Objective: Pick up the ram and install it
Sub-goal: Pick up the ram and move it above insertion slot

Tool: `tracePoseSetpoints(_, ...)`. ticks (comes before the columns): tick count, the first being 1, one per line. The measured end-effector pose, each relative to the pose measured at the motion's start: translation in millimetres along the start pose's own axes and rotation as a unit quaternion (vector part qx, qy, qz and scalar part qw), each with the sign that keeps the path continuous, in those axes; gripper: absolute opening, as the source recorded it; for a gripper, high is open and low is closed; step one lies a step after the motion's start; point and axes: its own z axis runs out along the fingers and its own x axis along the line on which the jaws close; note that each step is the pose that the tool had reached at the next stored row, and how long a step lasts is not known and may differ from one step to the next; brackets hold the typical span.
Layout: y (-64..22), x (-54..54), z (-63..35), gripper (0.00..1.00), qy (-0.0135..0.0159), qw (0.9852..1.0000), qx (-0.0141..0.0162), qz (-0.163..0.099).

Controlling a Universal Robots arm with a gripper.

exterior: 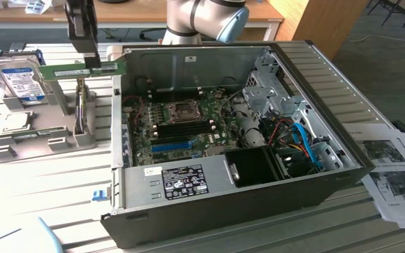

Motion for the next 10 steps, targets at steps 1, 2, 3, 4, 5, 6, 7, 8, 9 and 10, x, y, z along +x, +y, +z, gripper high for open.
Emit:
tracePoseSetpoints(1, -2.1, 0.1, -0.1, 0.11, 0.0, 1.0, 0.0, 0.0)
tracePoseSetpoints(2, -4.1, 0.2, -0.1, 0.11, 0.0, 1.0, 0.0001, 0.0)
tracePoseSetpoints(3, -6.2, 0.2, -0.2, 0.11, 0.0, 1.0, 0.0001, 0.0)
tracePoseSetpoints(4, -8.2, 0.3, -0.3, 0.11, 0.0, 1.0, 0.0, 0.0)
tracePoseSetpoints(5, -10.4, 0.4, -0.3, 0.11, 0.0, 1.0, 0.0, 0.0)
tracePoseSetpoints(6, -12.4, 0.5, -0.4, 0.11, 0.0, 1.0, 0.0, 0.0)
tracePoseSetpoints(7, -14.4, 0.6, -0.4, 0.11, 0.0, 1.0, 0.0001, 0.0)
tracePoseSetpoints(8, -16.3, 0.7, -0.5, 0.11, 0.0, 1.0, 0.0001, 0.0)
tracePoseSetpoints(9, -18.2, 0.8, -0.6, 0.11, 0.0, 1.0, 0.0001, 0.0)
tracePoseSetpoints(10, -20.0, 0.9, -0.7, 0.11, 0.0, 1.0, 0.0, 0.0)
